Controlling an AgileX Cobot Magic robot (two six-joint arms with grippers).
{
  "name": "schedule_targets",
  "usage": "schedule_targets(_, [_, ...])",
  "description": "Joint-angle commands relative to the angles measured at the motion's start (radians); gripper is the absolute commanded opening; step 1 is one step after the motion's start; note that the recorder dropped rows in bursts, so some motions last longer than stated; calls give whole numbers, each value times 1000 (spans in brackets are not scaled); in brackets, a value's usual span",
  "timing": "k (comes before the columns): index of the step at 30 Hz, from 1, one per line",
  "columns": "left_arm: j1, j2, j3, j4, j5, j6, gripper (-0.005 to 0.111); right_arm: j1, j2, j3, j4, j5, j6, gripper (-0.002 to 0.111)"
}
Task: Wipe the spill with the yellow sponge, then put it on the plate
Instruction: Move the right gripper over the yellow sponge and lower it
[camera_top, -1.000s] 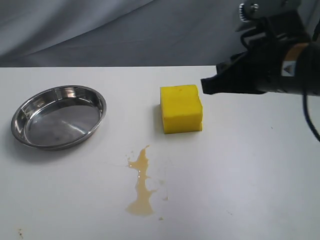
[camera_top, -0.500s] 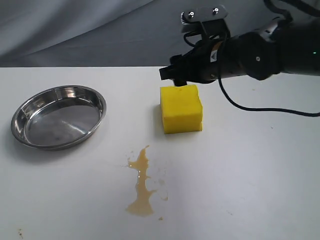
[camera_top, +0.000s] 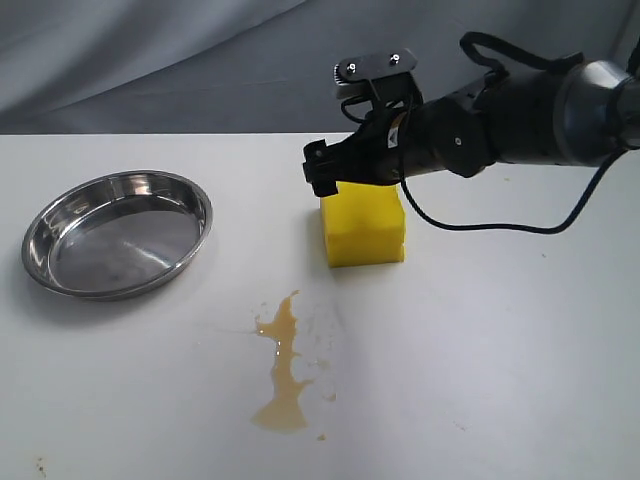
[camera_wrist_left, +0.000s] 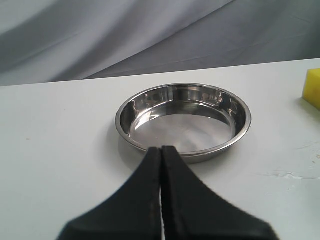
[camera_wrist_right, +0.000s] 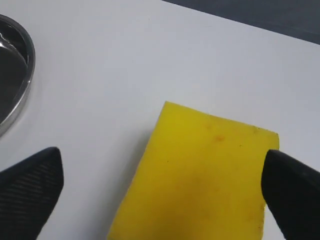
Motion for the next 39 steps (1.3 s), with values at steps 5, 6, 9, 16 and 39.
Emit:
schedule_targets(5, [-6, -4, 4, -8, -8, -1, 0, 2, 53, -7, -9, -39, -5, 101])
schedule_targets(6, [-6, -4, 4, -8, -8, -1, 0, 2, 59, -7, -9, -40, -5, 101])
schedule_targets(9, [-6, -4, 4, -8, -8, -1, 0, 2, 77, -7, -9, -50, -5, 101])
schedule_targets(16, [-6, -4, 4, -8, -8, -1, 0, 0, 102, -7, -9, -90, -5, 101])
schedule_targets(39, [-6, -4, 4, -8, -8, -1, 0, -36, 104, -7, -45, -72, 10, 93])
